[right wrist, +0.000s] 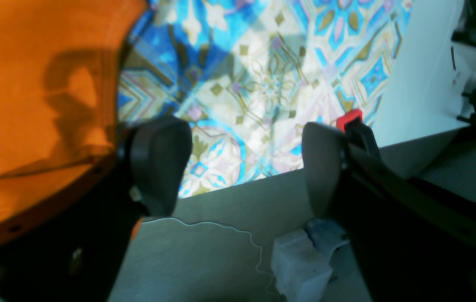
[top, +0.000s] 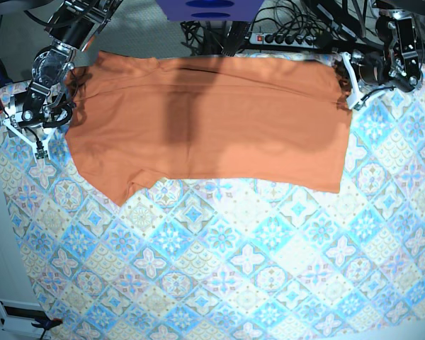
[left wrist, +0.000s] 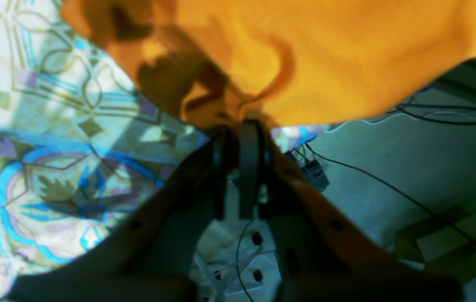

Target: Fold the T-shirt properly

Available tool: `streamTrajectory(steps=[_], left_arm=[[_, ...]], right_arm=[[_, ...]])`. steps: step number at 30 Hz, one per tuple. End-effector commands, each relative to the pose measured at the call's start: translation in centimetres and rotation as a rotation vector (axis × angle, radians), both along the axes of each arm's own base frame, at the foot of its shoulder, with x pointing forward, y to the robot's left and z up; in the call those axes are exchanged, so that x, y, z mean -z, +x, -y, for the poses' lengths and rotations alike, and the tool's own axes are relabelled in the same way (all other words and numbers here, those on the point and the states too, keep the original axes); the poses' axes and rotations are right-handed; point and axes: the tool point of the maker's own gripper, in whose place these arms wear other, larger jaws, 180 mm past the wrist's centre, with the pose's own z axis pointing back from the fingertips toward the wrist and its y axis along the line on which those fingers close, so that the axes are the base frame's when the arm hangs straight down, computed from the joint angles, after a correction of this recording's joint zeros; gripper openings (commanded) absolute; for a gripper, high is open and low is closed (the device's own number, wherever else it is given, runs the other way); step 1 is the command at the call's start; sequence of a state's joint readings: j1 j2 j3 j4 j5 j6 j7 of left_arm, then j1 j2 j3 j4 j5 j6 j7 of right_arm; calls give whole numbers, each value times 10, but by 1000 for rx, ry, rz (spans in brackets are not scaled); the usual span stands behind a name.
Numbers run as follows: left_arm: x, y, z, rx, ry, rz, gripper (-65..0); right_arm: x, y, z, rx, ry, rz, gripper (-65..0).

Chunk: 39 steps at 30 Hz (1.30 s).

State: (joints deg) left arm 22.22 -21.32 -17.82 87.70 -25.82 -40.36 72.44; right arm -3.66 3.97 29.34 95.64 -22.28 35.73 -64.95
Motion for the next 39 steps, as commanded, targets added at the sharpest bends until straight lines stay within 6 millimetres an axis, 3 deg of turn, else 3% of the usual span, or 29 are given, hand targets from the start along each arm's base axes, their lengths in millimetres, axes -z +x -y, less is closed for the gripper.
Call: streamTrajectory(steps=[1,12,39], left_arm=[[2,-3,-3,0,13,-11,-650],[-4,1,-22,-110,33,31,-650],[-1,2,-12,-120,8,34,-650]], right_arm=[[-11,7,8,3,-29,32,-218],[-12,7,9,4,-32,32,-218],[-11,1,10,4,-37,23,-218]])
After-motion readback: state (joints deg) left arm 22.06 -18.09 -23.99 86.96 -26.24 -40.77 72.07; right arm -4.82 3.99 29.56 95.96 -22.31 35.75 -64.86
